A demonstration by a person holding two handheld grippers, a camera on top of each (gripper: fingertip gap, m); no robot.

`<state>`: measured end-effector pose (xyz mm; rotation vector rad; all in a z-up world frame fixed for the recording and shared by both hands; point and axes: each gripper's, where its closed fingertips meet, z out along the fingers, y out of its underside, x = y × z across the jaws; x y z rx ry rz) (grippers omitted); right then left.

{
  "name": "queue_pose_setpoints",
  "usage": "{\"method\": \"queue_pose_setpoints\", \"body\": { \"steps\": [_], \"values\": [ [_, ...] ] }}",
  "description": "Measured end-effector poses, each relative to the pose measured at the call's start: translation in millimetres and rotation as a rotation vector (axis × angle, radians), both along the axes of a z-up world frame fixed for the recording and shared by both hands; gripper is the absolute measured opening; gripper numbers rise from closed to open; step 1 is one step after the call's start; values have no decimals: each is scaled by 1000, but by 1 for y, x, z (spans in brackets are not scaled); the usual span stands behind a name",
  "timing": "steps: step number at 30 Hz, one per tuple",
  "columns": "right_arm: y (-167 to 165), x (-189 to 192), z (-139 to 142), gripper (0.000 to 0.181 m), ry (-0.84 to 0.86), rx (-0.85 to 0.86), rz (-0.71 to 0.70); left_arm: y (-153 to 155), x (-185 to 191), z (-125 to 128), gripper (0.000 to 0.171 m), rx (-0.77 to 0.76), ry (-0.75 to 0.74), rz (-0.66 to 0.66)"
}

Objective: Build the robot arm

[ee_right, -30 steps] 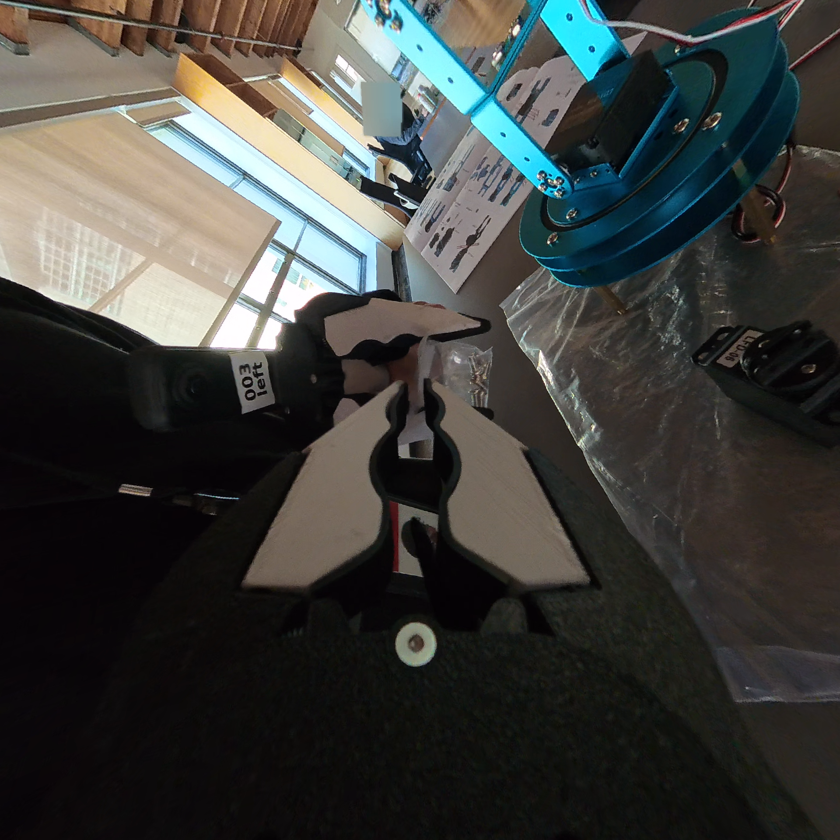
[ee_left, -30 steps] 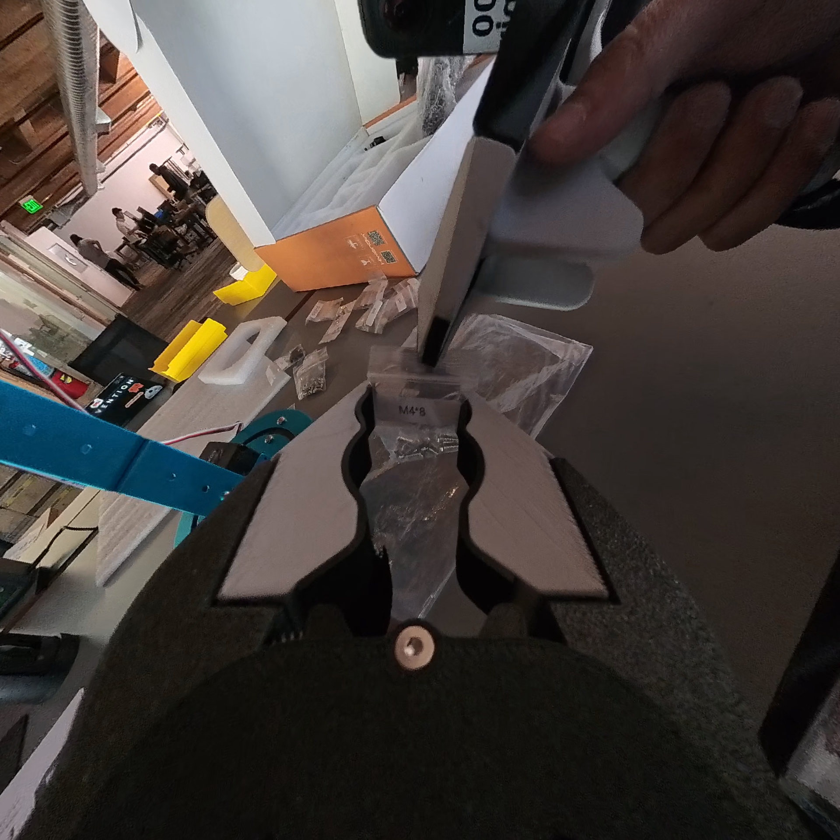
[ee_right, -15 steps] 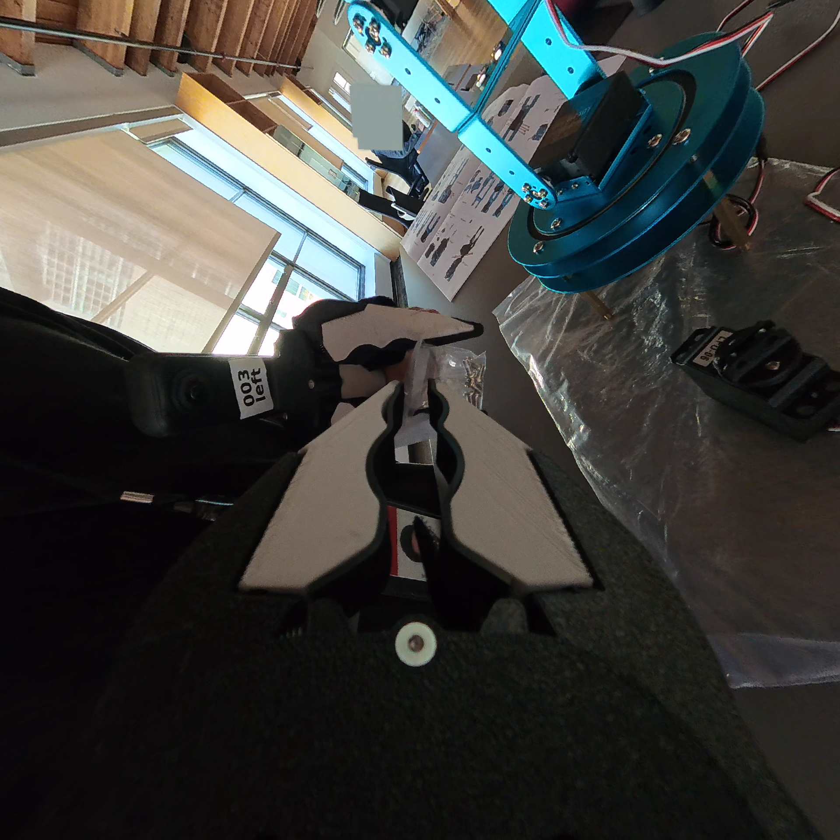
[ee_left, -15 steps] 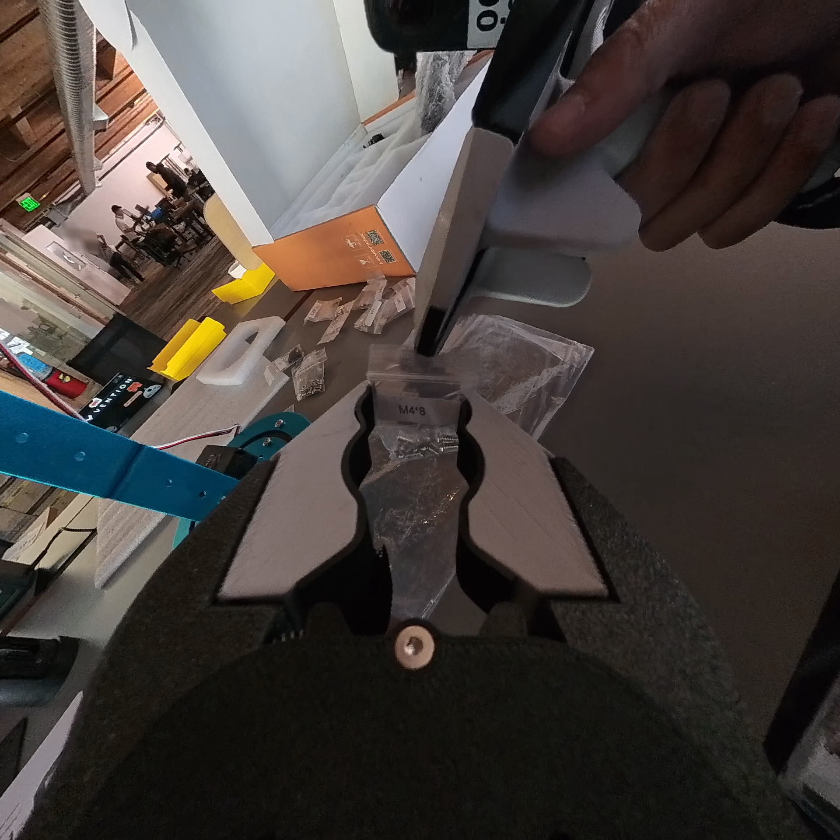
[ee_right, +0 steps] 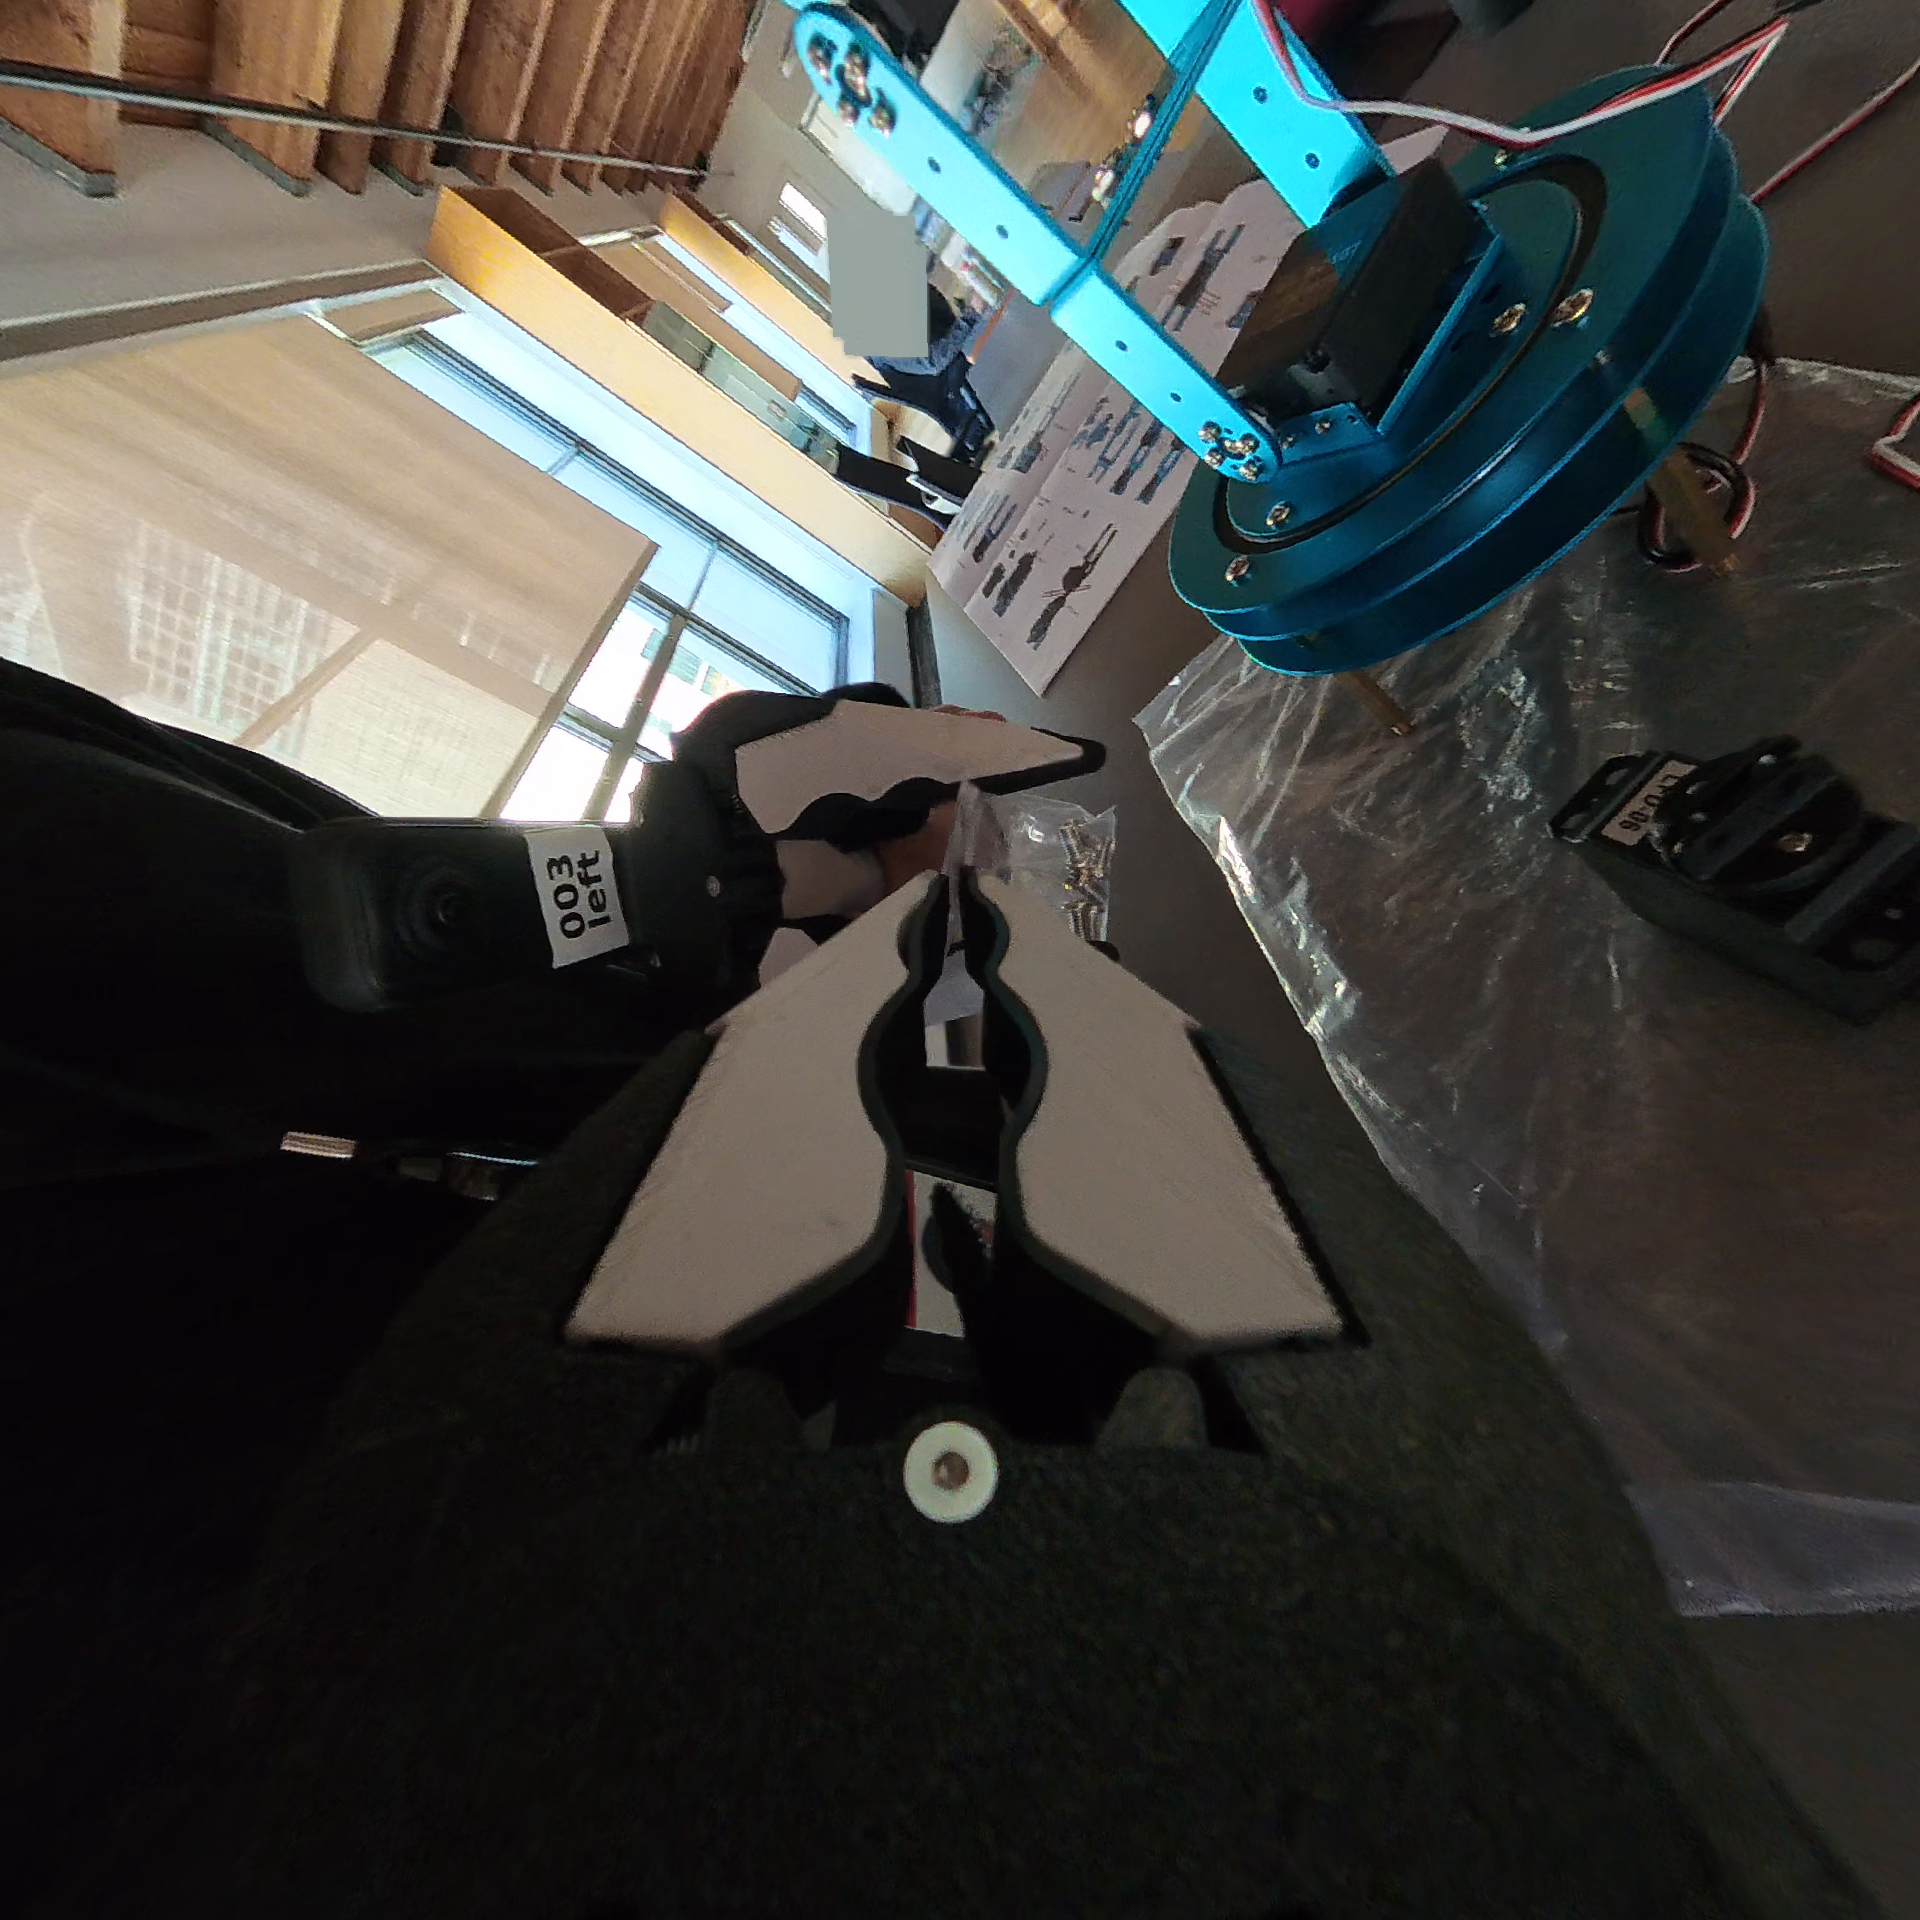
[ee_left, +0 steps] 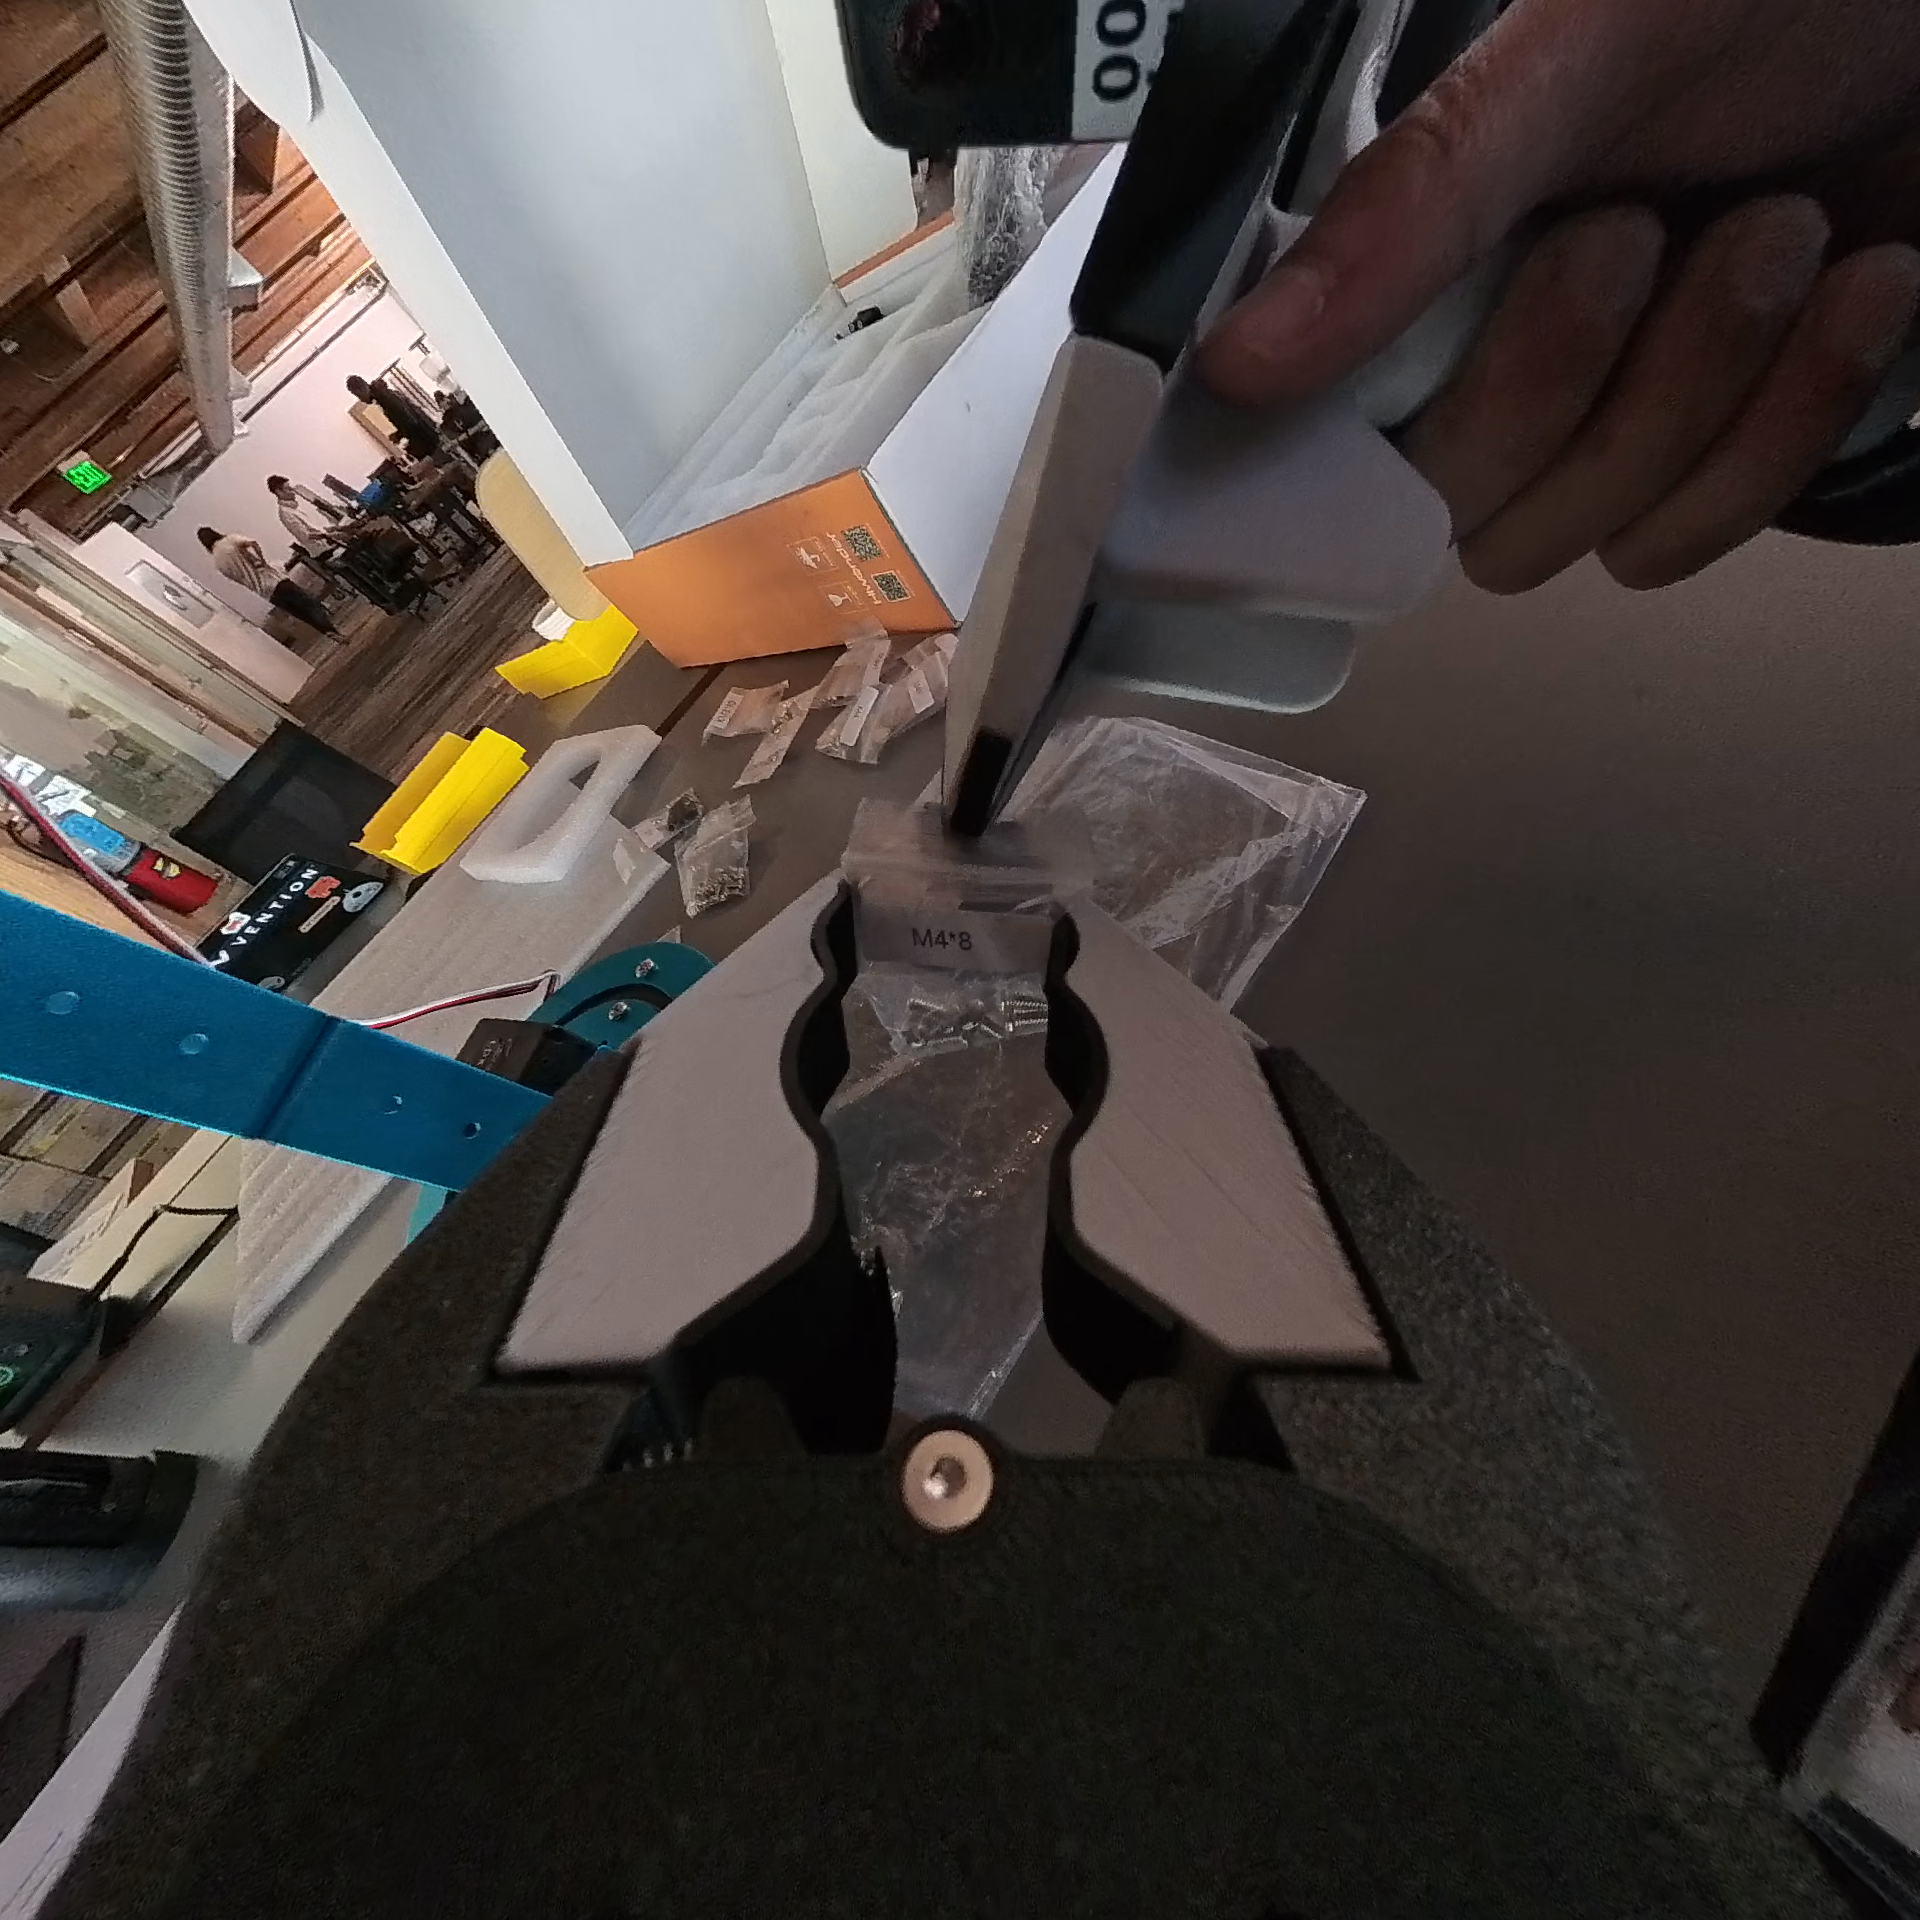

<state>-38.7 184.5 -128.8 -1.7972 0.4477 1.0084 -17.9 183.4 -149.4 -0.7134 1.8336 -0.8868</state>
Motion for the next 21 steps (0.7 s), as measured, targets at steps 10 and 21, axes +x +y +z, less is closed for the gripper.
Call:
{"method": "queue_pose_setpoints", "body": {
  "steps": [10, 21],
  "values": [
    [1, 3, 3, 0, 112, 68, -41, 10, 0, -7, 43, -8, 50, 58],
    [2, 7, 13, 0, 37, 75, -155, -7, -21, 23, 33, -819, 369, -11]
  ]
}}
